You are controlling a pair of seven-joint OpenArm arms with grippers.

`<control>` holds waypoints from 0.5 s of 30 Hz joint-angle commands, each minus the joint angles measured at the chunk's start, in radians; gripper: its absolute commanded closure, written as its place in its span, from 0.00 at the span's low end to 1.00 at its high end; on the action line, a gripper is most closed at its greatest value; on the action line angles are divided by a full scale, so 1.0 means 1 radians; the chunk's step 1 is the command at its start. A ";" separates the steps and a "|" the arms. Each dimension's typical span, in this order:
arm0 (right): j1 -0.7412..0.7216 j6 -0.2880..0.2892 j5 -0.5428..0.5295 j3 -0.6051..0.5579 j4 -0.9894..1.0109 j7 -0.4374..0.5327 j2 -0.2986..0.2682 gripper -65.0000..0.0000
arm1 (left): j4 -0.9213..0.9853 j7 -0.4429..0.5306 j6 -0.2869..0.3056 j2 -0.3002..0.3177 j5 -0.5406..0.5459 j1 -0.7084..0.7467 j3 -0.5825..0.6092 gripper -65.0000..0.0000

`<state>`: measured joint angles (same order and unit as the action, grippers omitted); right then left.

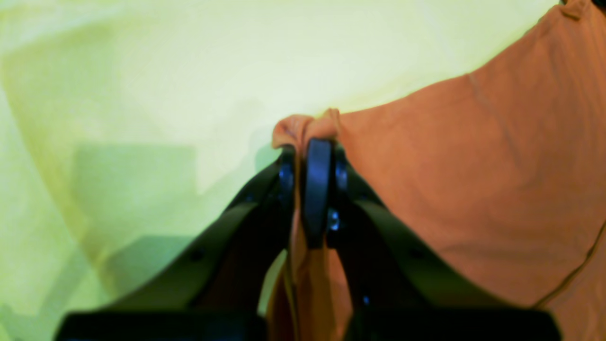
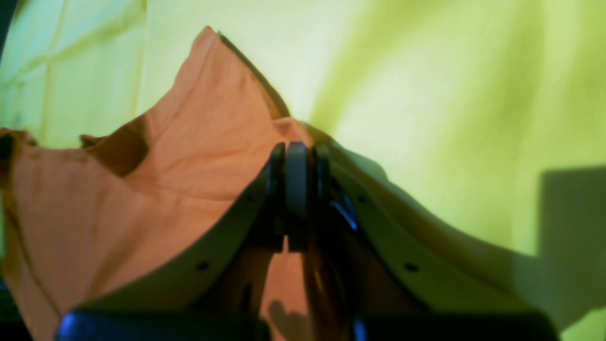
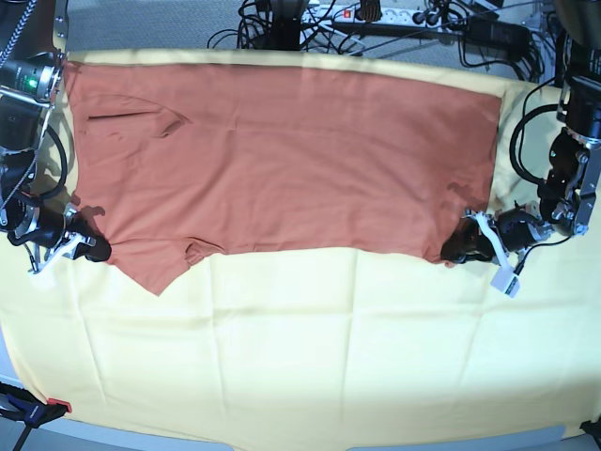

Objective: Fold the T-shirt properly
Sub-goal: 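Grasp the hem corners with both grippers, then lift the hem with both grippers and fold it over toward the collar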

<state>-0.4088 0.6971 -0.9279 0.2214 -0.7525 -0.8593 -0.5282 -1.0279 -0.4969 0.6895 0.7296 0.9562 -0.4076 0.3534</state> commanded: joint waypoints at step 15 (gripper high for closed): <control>-0.120 0.001 0.073 0.003 -0.011 0.056 -0.021 1.00 | -0.012 0.124 0.009 0.017 -0.097 -0.129 -0.010 1.00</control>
<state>-0.4969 0.6930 -0.8371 0.2192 -0.7498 -0.8291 -0.5259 -1.0279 -0.4095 0.6933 0.7292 0.8371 -0.5026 0.3534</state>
